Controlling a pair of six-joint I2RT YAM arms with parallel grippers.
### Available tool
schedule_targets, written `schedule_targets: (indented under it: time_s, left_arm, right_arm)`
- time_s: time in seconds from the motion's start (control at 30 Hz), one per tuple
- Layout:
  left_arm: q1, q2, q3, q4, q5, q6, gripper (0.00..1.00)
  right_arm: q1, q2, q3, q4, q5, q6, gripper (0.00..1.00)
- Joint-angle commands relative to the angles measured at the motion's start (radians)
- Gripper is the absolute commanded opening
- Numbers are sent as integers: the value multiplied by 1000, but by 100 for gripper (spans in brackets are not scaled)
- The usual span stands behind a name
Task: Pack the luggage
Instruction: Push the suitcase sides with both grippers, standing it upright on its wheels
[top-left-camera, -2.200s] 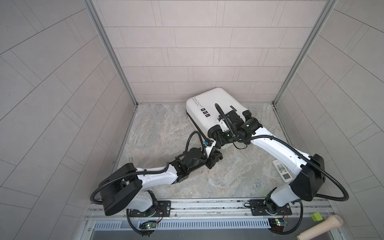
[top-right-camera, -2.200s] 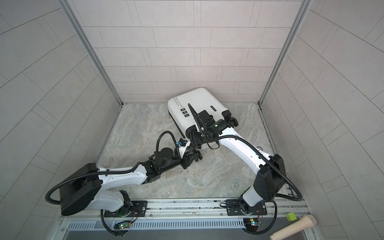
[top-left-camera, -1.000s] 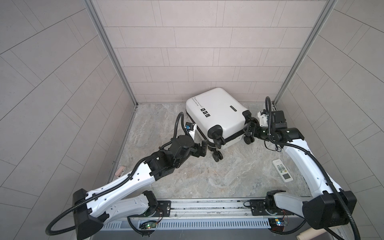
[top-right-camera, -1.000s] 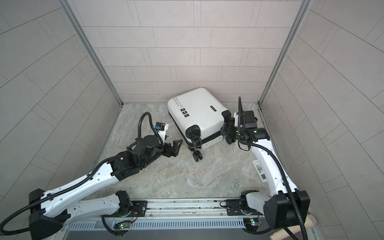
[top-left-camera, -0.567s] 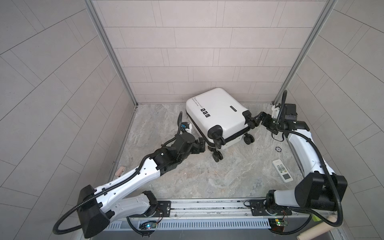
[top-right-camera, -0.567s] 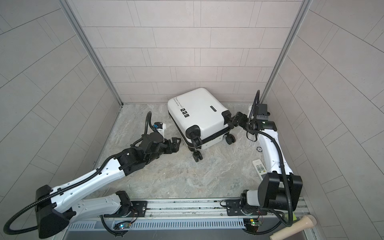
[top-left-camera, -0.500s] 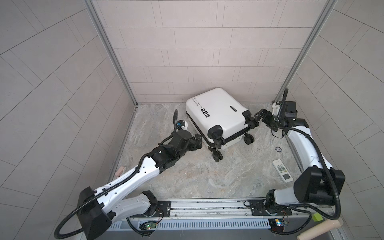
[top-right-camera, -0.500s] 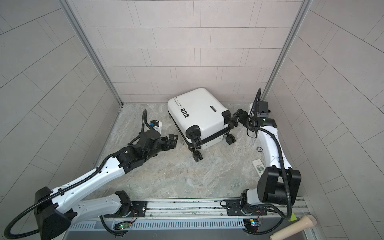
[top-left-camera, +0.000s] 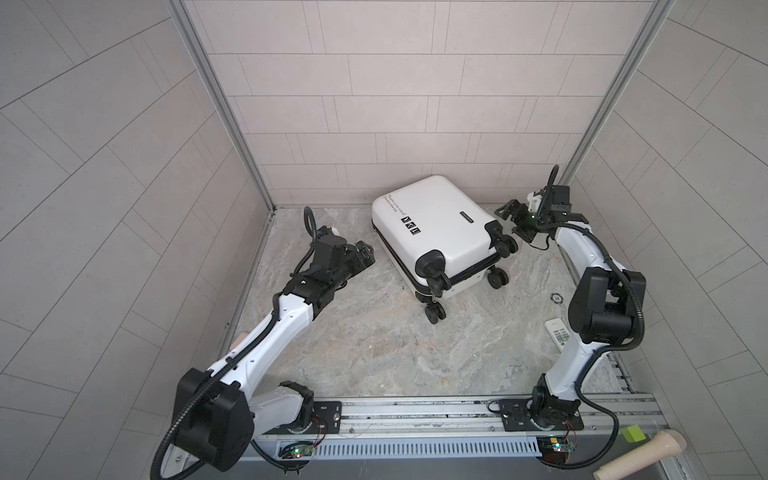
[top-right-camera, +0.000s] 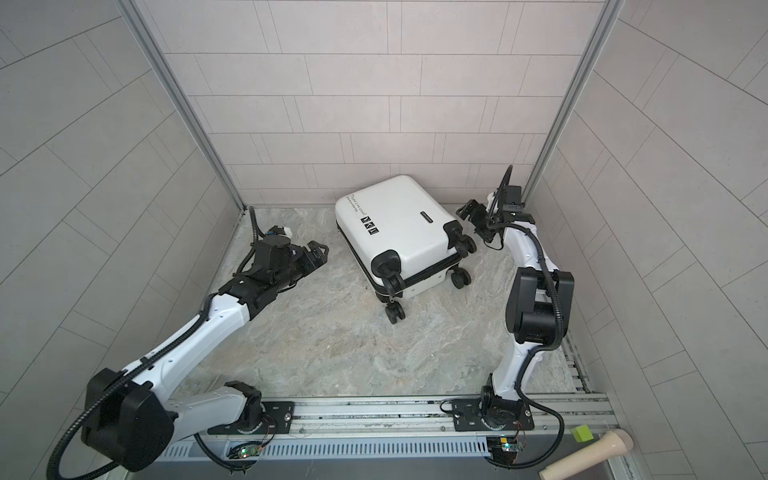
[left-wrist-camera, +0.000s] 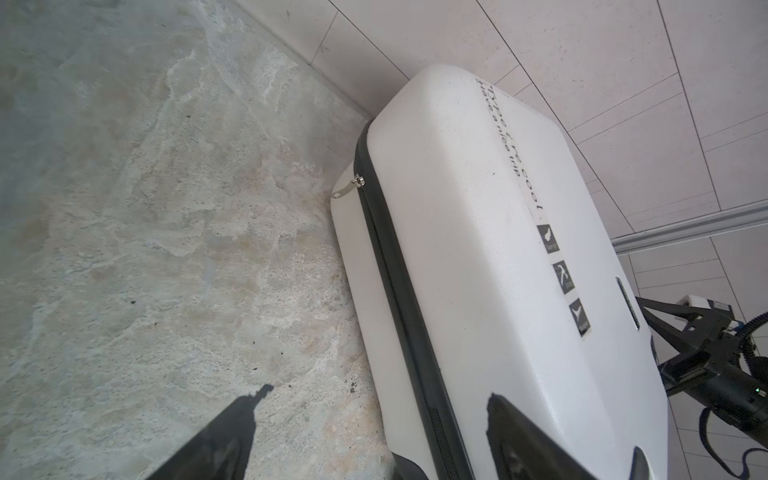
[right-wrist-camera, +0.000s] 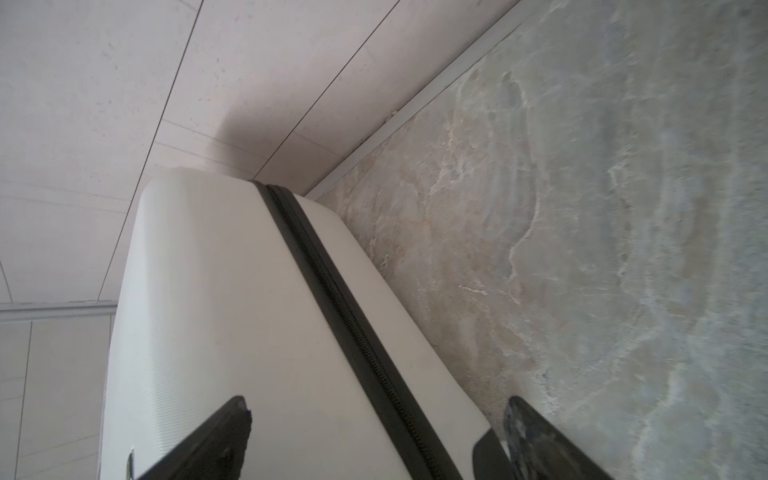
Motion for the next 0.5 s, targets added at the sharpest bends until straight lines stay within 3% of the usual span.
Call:
schedule_targets:
  time_s: [0.0, 0.23, 0.47]
  left_arm:
    - [19, 57, 70, 73, 62, -9, 92]
    - [44, 166, 172, 82, 106, 23, 92]
    - [83, 142, 166, 8, 95, 81, 92]
  right_arm:
    - [48, -24, 22, 5, -49, -35, 97]
    - [112, -65, -78, 19, -58, -55, 96]
    - [160, -150, -219, 64, -43, -42, 95]
